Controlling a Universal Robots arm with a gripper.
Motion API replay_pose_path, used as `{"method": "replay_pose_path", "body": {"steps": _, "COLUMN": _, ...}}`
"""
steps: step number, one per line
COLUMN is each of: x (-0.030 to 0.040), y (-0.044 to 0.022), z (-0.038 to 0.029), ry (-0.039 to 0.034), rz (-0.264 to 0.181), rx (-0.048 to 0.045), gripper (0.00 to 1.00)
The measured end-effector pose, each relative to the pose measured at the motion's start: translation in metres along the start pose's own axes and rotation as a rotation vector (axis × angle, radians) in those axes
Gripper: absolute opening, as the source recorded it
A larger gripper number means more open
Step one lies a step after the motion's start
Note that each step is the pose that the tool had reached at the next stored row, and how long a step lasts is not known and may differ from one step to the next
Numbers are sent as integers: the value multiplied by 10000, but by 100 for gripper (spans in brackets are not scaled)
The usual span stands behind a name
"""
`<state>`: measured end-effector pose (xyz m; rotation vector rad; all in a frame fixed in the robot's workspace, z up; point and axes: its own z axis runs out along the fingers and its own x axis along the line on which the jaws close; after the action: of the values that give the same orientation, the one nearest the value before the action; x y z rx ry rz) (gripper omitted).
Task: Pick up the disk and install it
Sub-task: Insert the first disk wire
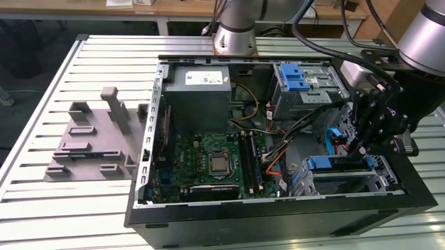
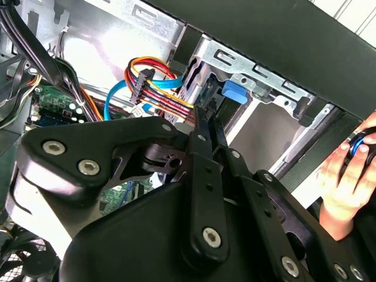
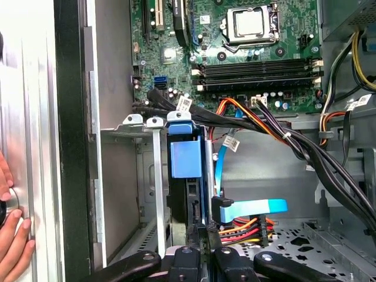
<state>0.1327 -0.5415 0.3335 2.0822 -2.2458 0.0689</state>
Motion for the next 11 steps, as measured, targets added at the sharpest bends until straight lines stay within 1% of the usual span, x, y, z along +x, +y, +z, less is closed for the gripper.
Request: {"method": "replay_pose_path", "body": {"steps": 11, "x": 8, "y": -2, "z": 16, "ry": 3, "rz": -1, "rx": -27, "gripper": 16}}
